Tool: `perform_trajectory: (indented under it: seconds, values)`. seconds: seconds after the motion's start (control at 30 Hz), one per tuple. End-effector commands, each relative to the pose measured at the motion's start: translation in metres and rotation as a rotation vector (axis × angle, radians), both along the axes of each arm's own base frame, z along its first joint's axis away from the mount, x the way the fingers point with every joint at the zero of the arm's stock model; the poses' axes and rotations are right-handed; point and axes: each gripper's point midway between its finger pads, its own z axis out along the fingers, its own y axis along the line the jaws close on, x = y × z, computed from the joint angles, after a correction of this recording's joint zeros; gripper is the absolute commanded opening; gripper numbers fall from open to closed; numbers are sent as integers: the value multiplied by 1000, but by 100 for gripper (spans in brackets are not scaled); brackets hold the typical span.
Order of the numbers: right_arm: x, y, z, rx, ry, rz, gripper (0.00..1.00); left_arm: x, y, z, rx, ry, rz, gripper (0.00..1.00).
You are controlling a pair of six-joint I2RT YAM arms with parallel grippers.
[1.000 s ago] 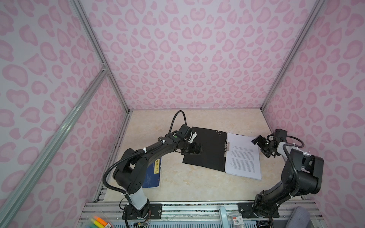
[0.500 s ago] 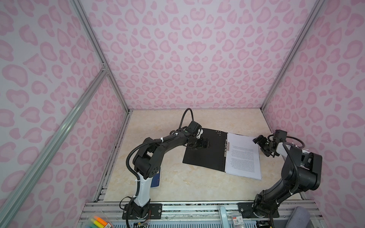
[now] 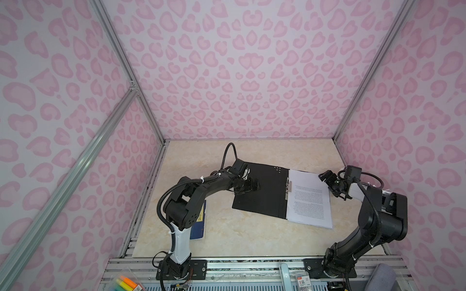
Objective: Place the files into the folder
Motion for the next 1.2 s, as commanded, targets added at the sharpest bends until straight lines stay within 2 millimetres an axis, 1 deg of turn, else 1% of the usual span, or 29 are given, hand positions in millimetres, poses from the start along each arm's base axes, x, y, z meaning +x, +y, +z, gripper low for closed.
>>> perform_trajectory:
  seconds: [0.0,0.1,0.3,0.47,0.57,0.67,0.73,0.8,0.83,0.87,0.9,0.97,1.0,1.07,1.1,1.17]
  values:
    - [-25,29,-26,117,134,19,90,-14,30,-17,94,58,76,98]
    - [-22,44,-29,141,127,42,90,-24,44,-21,101,73,103,98]
    - [-16,84,-36,180,116,104,90,-45,69,-21,113,85,159,98]
    - [-8,103,-36,212,97,123,90,-57,84,-13,115,74,201,97]
    - [-5,107,-31,203,91,127,90,-59,90,-5,116,59,210,98]
    - [-3,96,-16,124,77,116,89,-51,85,11,94,19,181,97]
    - [1,91,2,30,67,145,89,-44,75,28,61,-6,141,98]
    - [9,96,30,-88,44,208,90,-37,63,47,12,-32,104,98]
    - [12,105,42,-127,28,250,90,-34,57,54,-9,-41,88,98]
    - [17,118,53,-153,7,307,90,-32,52,59,-28,-44,72,98]
    - [22,135,64,-156,-19,372,90,-28,46,64,-50,-47,55,98]
    - [28,175,76,-127,-62,512,89,-21,35,69,-83,-45,29,98]
    - [29,200,79,-106,-74,595,90,-17,30,70,-96,-39,22,98]
    - [28,240,80,-43,-88,724,91,-7,22,71,-127,-25,18,98]
    - [28,256,78,-20,-89,773,91,-1,19,71,-143,-25,22,98]
    - [27,279,71,8,-75,843,92,8,16,67,-161,-15,28,98]
